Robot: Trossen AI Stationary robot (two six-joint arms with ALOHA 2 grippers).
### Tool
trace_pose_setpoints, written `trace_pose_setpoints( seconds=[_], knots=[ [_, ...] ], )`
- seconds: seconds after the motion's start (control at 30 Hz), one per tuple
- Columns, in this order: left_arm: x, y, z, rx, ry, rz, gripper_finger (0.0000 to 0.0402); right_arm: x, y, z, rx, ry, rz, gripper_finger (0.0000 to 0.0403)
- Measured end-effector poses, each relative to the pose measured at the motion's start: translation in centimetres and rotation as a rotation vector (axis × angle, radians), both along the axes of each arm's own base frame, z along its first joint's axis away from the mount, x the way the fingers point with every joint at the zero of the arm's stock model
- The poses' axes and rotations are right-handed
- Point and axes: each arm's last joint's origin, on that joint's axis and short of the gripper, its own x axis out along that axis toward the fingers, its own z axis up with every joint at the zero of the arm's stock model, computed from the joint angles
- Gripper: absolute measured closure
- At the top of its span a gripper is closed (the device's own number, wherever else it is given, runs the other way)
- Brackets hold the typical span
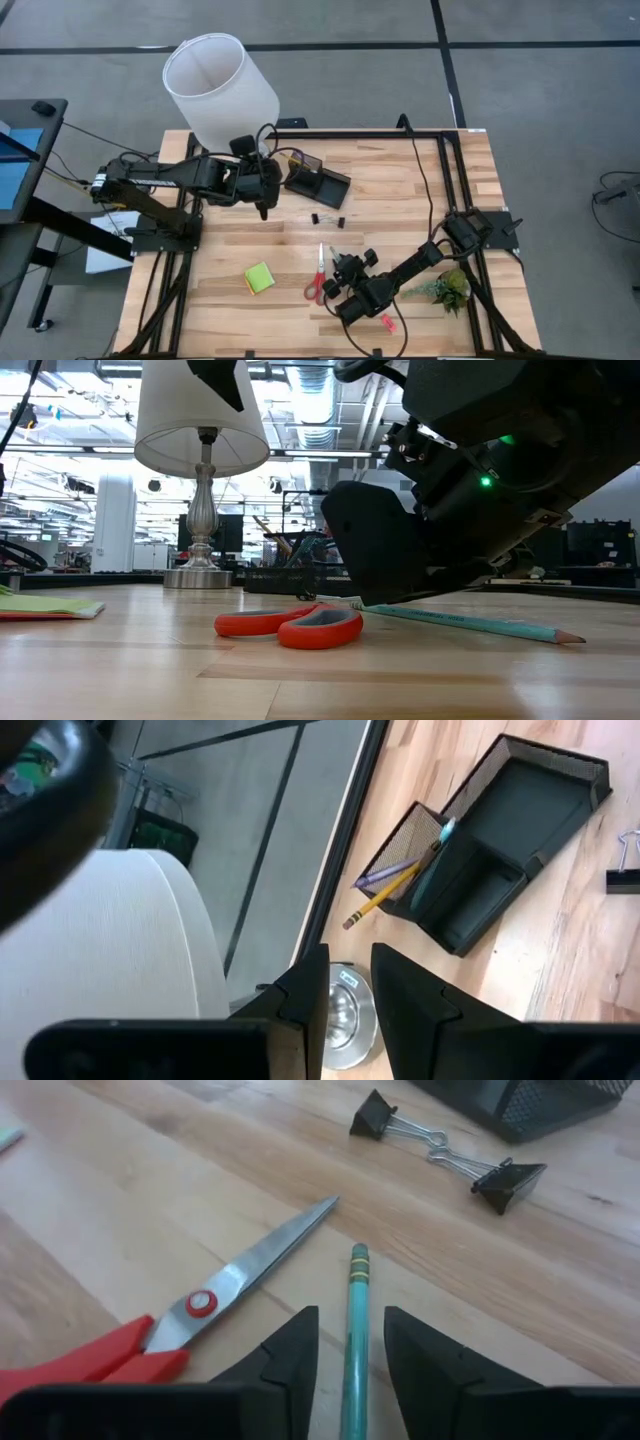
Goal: Pick and place office supplies into organizer
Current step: Put the light blue pencil into the black desk organizer
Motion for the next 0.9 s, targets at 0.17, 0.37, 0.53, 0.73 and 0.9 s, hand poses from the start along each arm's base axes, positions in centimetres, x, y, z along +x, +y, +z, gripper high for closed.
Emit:
trace_pose_setpoints(
  seconds=[0.17, 0.37, 0.53, 0.73, 0.9],
  knots=[
    [-0.2, 0.0, -0.1, -0.024, -0.008, 0.022, 0.0331, -0.2, 0.4, -2.0, -0.042, -0.012, -0.005, 0.0291],
    [-0.1, -0.1, -0.2, -0.076, -0.023, 0.014, 0.0331, -1.0, 1.7, -5.0, -0.096, -0.043, 0.011, 0.0291],
    [-0.1, -0.1, -0.2, -0.099, -0.056, 0.044, 0.0331, -2.2, 2.3, -4.8, -0.081, -0.016, 0.001, 0.0291],
    [-0.1, -0.2, -0.2, -0.126, -0.083, 0.064, 0.0331, -3.6, 2.9, -3.4, -0.126, 0.024, 0.038, 0.0291],
    [-0.1, -0.2, -0.2, -0.126, -0.084, 0.065, 0.0331, -4.5, 3.6, -0.2, -0.131, 0.048, 0.093, 0.0291]
  ],
)
